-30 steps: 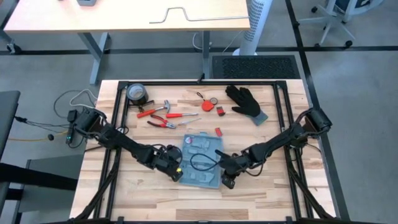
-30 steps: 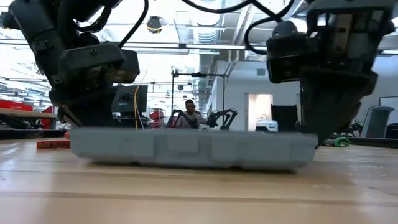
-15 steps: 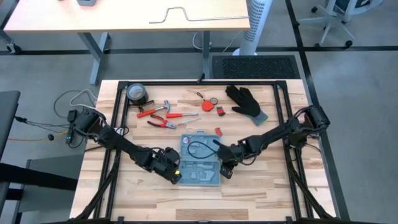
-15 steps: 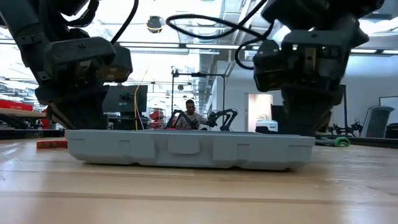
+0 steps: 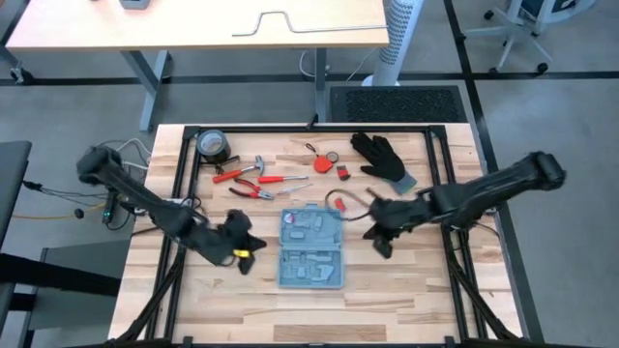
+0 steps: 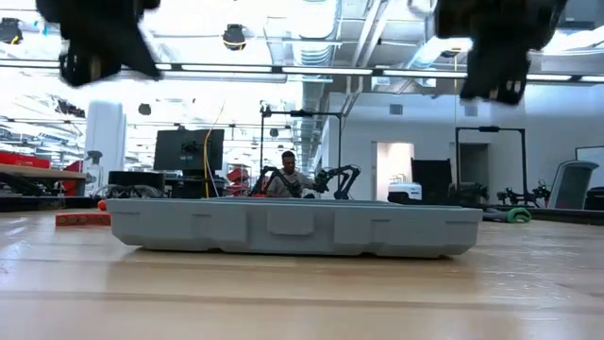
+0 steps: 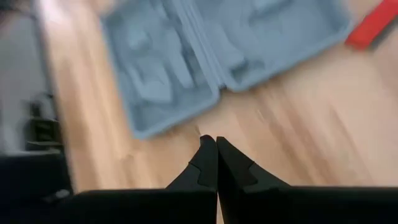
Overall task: Prefit tool cases
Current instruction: Put the left orange screwdriver bits into the gray prefit tool case
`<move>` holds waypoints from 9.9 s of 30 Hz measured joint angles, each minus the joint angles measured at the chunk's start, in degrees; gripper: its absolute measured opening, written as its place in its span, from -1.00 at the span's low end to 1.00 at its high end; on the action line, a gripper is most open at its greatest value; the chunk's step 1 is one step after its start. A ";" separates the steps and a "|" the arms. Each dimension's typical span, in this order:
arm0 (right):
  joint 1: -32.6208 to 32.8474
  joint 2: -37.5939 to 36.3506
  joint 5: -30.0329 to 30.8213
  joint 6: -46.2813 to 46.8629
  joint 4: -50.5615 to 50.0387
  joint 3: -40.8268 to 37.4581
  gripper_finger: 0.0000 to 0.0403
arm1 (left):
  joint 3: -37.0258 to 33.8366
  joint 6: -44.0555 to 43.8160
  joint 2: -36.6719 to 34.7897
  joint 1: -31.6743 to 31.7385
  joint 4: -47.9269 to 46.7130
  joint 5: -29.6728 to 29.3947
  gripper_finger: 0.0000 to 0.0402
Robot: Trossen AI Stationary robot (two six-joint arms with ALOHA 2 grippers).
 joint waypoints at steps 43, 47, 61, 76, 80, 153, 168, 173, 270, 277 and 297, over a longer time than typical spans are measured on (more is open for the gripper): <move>-11.42 3.42 11.10 -7.91 7.26 -0.02 -0.98 | 0.10 12.30 -9.93 6.93 -24.99 -8.69 -1.00; -14.30 7.41 11.10 -7.25 7.06 -0.02 -0.98 | 0.10 11.14 -7.46 8.94 -30.03 -8.37 -1.00; -27.80 11.39 -19.44 -16.93 33.50 0.03 -0.98 | -3.77 19.16 -10.73 15.59 -7.59 -7.69 -1.00; -34.65 -13.82 -27.87 -17.20 37.86 0.07 -0.98 | -17.32 32.05 -20.52 27.04 27.15 14.06 -1.00; -26.80 -17.59 -14.20 -17.77 25.87 0.09 -0.98 | -17.52 32.63 -20.90 27.02 19.56 15.11 -1.00; -7.44 6.20 18.38 -9.32 22.22 0.01 -0.97 | -16.64 3.34 -2.01 2.61 -1.36 6.85 -0.42; -7.39 6.20 18.60 -9.36 22.05 0.02 -0.97 | -16.60 10.98 0.93 3.23 -0.89 8.31 0.13; -7.39 6.20 18.61 -9.36 22.07 0.02 -0.97 | -16.40 12.89 4.56 4.51 0.37 9.95 0.14; -3.12 6.09 18.33 4.56 10.48 -14.32 -0.97 | 30.61 52.78 35.40 10.30 -18.21 31.20 -0.57; -3.03 6.07 18.40 4.74 10.55 -14.32 -0.97 | 30.48 52.89 35.40 10.80 -18.09 30.45 -0.57; -4.48 6.07 18.73 4.74 11.24 -14.32 -0.97 | 30.67 50.44 39.38 10.45 -18.13 32.36 -0.57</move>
